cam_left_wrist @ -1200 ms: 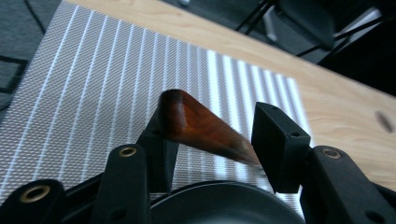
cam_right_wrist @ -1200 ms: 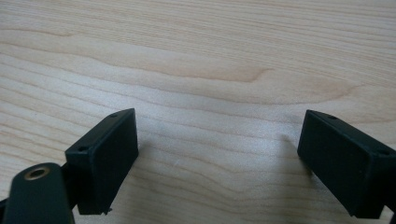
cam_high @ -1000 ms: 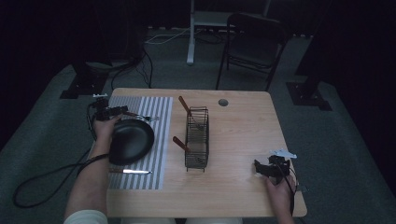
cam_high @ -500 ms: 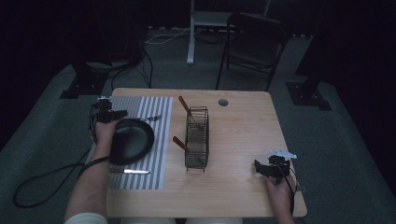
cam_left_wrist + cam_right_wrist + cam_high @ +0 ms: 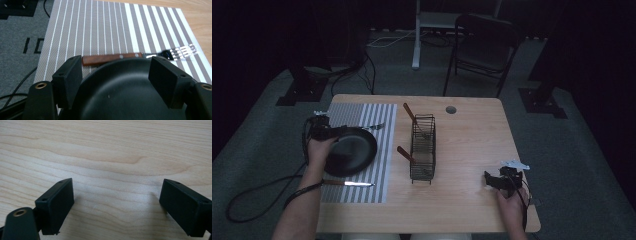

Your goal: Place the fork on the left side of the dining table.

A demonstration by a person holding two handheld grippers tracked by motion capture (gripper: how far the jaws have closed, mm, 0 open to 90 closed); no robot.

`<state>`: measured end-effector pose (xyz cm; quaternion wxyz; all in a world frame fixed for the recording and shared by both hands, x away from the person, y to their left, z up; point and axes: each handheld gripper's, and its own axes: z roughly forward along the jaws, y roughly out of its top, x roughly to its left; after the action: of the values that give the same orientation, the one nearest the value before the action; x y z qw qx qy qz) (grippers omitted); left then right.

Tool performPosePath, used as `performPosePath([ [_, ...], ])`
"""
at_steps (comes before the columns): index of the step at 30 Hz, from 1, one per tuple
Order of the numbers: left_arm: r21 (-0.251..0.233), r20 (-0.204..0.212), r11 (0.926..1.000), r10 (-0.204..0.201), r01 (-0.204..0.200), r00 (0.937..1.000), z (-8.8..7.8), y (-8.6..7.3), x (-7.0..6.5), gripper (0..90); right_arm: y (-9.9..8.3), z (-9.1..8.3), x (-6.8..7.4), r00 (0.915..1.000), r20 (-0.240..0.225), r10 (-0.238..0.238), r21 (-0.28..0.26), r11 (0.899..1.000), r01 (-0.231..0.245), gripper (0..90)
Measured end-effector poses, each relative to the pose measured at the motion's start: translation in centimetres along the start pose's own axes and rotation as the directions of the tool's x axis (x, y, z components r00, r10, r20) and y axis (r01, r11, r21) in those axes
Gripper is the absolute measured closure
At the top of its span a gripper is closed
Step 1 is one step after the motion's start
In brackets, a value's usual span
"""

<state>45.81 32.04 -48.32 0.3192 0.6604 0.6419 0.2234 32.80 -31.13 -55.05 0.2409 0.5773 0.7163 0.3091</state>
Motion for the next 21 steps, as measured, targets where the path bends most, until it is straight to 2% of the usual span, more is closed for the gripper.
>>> performPosePath([
  [3,0.009,0.006,0.9999,0.009,-0.009,0.9999,-0.4,-0.6,0.0,27.6,0.0,0.0,0.0,1.0000,0.000,0.000,0.000,1.000,0.000,12.0],
  [7,-0.003,0.017,0.9997,0.025,-0.025,0.9995,-1.2,-1.5,-0.1,27.6,0.0,0.0,0.0,1.0000,0.000,0.000,0.000,1.000,0.000,12.0],
  [9,-0.001,0.023,0.9990,0.044,-0.044,0.9988,-1.6,-1.8,-0.3,27.6,0.0,0.0,0.0,1.0000,0.000,0.000,0.000,1.000,0.000,12.0],
  [14,-0.001,0.051,0.9980,0.063,-0.063,0.9967,-2.5,-2.6,-0.7,27.6,0.0,0.0,0.0,1.0000,0.000,0.000,0.000,1.000,0.000,12.0],
  [16,0.001,0.044,0.9963,0.086,-0.086,0.9954,-2.9,-2.8,-0.9,27.6,0.0,0.0,0.0,1.0000,0.000,0.000,0.000,1.000,0.000,12.0],
  [21,-0.025,0.050,0.9952,0.096,-0.095,0.9941,-4.3,-3.3,-1.0,27.6,0.0,0.0,0.0,1.0000,0.000,0.000,0.000,1.000,0.000,12.0],
])
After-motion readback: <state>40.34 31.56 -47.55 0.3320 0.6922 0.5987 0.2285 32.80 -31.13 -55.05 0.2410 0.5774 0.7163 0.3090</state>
